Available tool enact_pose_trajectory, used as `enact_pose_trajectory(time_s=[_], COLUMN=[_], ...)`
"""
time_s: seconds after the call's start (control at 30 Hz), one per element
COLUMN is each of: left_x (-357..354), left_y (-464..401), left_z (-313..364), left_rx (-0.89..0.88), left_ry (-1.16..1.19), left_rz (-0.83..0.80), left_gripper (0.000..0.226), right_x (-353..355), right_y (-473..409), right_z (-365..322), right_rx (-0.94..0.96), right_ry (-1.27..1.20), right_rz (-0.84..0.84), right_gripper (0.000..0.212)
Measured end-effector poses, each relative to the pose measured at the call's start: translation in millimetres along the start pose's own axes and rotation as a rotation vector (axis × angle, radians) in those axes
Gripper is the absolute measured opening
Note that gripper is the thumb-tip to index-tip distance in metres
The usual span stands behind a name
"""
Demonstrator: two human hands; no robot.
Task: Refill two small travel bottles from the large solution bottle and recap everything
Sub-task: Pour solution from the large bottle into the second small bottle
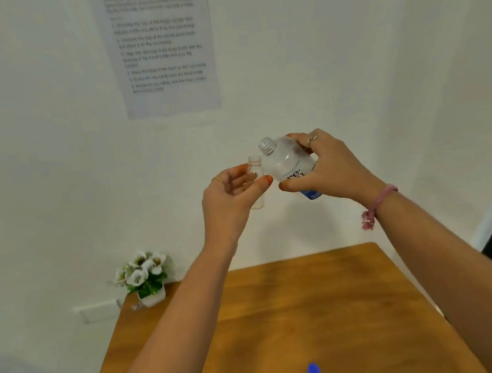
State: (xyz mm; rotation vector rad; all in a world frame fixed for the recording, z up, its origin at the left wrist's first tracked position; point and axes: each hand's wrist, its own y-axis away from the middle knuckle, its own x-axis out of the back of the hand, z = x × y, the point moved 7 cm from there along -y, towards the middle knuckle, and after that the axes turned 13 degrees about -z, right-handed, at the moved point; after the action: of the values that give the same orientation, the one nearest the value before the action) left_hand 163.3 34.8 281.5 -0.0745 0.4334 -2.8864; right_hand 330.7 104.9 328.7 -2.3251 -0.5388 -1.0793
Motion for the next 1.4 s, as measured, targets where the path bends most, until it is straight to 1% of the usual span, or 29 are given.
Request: enact_pose_trajectory(time_s=[0.07, 0.17, 0.43, 0.87, 1.4], left_x=[6, 15, 37, 54, 48], left_y=[-4, -9, -16, -11, -10], left_z=[11, 28, 57, 63, 55], left_rx=[-0.027, -0.081, -0.173, -0.137, -0.125], left_ry=[0.031, 0.053, 0.107, 0.116, 0.075], left_rz=[0.026, 0.049, 0.081, 0.084, 0.085], left_gripper=[0.046, 0.044, 0.040, 0.039, 0.037], right_x=[16, 33, 49, 51, 54], right_y=[-7, -18, -35, -38, -35], right_z=[-19, -44, -80, -108, -108], right_rx=[0.033, 0.077, 0.108, 0.155, 0.146], right_ry=[0.063, 0.172, 0.350, 0.515, 0.697], right_rz=[0.014, 0.027, 0.048, 0.048, 0.017], right_gripper=[0.075, 0.077, 0.082, 0.079, 0.076])
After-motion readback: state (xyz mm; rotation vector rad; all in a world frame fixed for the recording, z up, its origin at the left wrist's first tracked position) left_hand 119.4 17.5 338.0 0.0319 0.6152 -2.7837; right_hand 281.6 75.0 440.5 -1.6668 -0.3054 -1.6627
